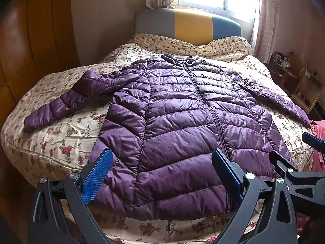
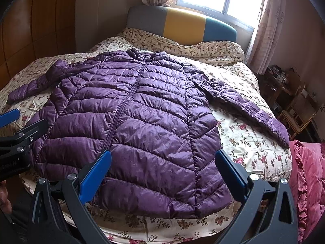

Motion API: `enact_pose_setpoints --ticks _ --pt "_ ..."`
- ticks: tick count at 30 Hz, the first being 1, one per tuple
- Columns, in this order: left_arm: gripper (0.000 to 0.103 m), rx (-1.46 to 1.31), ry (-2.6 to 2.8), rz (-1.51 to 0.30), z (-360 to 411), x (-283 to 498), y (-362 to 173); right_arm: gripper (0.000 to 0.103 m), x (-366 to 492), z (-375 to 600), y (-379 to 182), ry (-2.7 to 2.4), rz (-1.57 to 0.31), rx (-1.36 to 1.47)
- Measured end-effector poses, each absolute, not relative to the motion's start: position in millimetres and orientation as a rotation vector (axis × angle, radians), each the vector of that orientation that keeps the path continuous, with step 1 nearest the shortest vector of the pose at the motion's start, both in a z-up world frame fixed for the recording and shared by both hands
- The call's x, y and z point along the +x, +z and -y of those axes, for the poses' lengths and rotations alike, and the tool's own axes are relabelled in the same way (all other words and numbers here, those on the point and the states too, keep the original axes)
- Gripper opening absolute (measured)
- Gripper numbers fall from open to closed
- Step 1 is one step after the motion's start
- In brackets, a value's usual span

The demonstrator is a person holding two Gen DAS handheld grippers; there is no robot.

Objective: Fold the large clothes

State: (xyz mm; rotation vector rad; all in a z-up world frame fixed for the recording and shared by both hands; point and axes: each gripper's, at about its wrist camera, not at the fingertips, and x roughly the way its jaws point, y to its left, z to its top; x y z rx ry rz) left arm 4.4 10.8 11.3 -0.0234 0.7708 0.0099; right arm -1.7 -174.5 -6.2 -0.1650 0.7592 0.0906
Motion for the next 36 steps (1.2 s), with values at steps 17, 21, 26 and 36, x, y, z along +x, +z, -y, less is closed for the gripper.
enact_pose_setpoints --ticks 17,21,26,36 --pt "0.097 -0.018 0.019 -0.753 -8.4 0.8 10.3 0.101 -1.7 179.3 -3.9 0.078 -0.742 -0.139" --pt "0.097 -0.02 0.02 -0.752 -9.5 0.9 9.8 0.101 -3.4 181.1 -2.6 0.081 -0.728 -0.121" --pt "0.097 -0.019 0.023 -0.754 -7.8 1.1 8.8 0.101 -2.1 182.8 -4.1 0.073 -0.732 -0.111" --pt "0.097 -0.013 0.022 -0.777 -7.8 11.8 1.4 0.101 10.0 199.2 -16.1 0.033 -0.768 -0.058"
